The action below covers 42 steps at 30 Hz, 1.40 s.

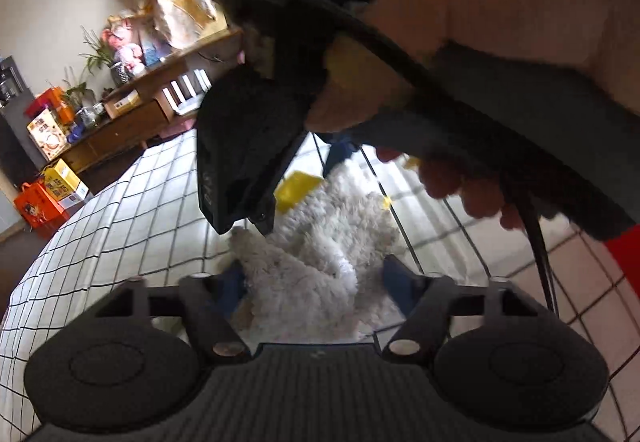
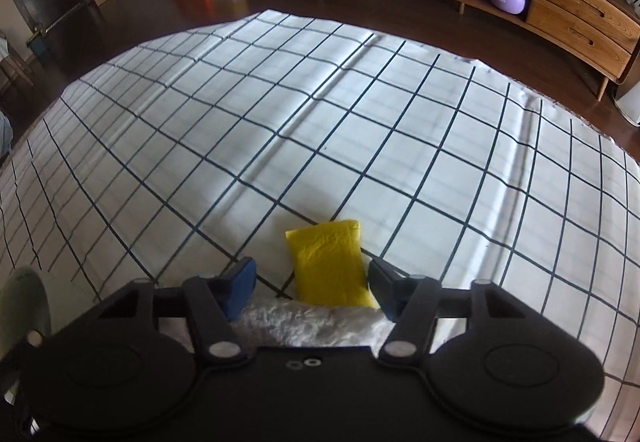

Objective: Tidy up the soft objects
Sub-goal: 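Close the left tool on the white fluffy cloth while the right tool closes on the yellow pouch, then carry the fluffy cloth with the left tool while the right tool carries the yellow pouch to the red box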

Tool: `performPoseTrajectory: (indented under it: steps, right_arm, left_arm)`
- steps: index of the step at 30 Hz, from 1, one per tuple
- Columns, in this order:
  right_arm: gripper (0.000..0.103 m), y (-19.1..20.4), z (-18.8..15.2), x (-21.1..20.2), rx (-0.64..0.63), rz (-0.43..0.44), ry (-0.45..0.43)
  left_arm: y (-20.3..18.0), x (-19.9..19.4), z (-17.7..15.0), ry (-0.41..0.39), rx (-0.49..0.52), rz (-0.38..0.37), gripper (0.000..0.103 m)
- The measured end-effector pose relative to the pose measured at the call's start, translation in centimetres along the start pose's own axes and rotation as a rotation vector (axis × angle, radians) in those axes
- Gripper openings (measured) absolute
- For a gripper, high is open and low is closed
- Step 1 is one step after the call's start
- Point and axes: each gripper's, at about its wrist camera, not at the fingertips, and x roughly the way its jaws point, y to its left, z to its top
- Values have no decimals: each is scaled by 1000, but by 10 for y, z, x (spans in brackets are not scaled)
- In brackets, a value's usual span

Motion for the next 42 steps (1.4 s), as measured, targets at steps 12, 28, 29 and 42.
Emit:
performPoseTrajectory:
  steps: [12,28,29,42]
  right_arm:
    - [39,0,-8,-6,-12,-61,-47]
    - [33,-1,-62,-98,176,-155,-229]
    - [32,1,-67,-104,184,-158,-236]
    - [31,32,-128,-184,235,-144,-329]
  left_arm:
    - [-7,-7,-11,-26,9,-38,28]
    - [20,-73,-30,-80,-94,-201,17]
    - [24,-77,-31,-82,-99,-210,17]
    - [52,-141,-48,-110,-171,-280,17]
